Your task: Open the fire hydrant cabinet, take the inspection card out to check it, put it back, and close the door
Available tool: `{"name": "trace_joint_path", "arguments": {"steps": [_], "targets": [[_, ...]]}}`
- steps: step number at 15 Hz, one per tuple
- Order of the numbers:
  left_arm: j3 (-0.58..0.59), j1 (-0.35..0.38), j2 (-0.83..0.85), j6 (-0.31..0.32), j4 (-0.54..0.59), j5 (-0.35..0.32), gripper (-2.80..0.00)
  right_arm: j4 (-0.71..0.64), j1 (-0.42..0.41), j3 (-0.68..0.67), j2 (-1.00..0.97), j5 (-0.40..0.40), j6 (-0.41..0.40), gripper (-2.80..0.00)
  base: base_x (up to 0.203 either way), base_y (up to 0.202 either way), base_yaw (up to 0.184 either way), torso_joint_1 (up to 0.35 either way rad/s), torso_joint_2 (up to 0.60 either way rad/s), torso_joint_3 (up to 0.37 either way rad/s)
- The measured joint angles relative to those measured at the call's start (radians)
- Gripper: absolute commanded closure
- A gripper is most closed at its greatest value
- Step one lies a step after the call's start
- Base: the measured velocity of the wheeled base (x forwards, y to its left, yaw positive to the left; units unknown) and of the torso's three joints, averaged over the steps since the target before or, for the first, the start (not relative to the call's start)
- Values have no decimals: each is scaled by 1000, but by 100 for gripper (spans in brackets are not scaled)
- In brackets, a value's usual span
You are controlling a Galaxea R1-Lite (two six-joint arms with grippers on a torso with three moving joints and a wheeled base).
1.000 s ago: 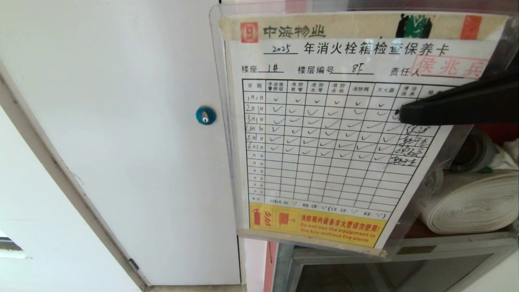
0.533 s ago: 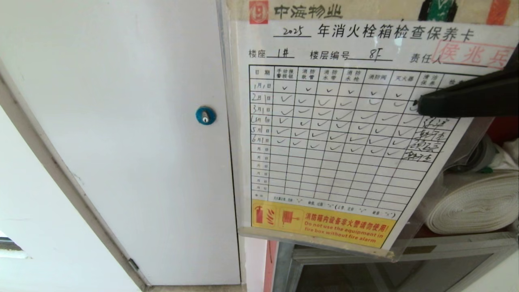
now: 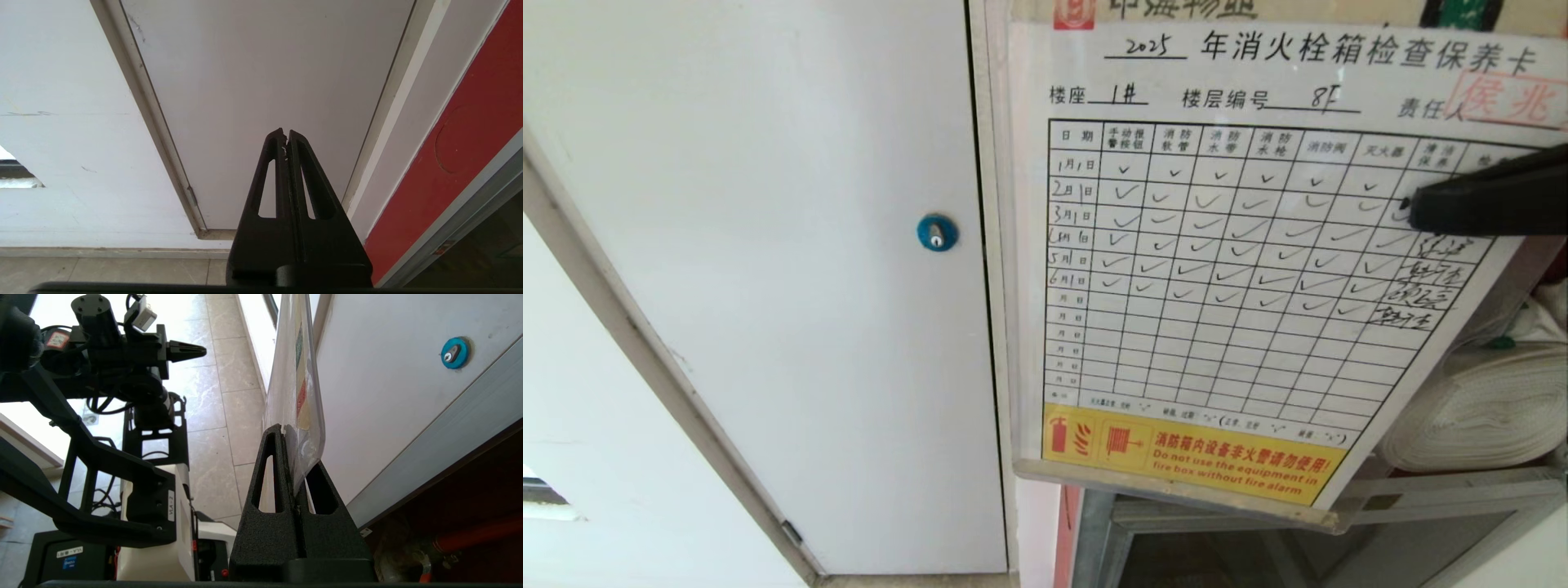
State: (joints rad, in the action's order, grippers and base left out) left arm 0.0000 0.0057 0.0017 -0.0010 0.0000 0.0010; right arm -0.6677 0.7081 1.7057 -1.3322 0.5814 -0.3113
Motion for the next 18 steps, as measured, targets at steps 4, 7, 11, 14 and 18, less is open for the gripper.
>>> {"name": "trace_joint_path", "arguments": {"steps": [4,7,11,14,18], "targets": [[0,0,0,0,0,0,0,-1,-8,-9,9,-3,3,0,0,0,0,0,0,0],[0,0,0,0,0,0,0,2,-37,-17,10,-3,34,0,0,0,0,0,0,0],[0,0,0,0,0,0,0,14,-94,-19,16,-2,148,0,0,0,0,0,0,0],[0,0,0,0,0,0,0,35,-142,-28,42,-2,258,0,0,0,0,0,0,0],[0,0,0,0,0,0,0,35,-194,-70,92,-3,293,0,0,0,0,0,0,0]]}}
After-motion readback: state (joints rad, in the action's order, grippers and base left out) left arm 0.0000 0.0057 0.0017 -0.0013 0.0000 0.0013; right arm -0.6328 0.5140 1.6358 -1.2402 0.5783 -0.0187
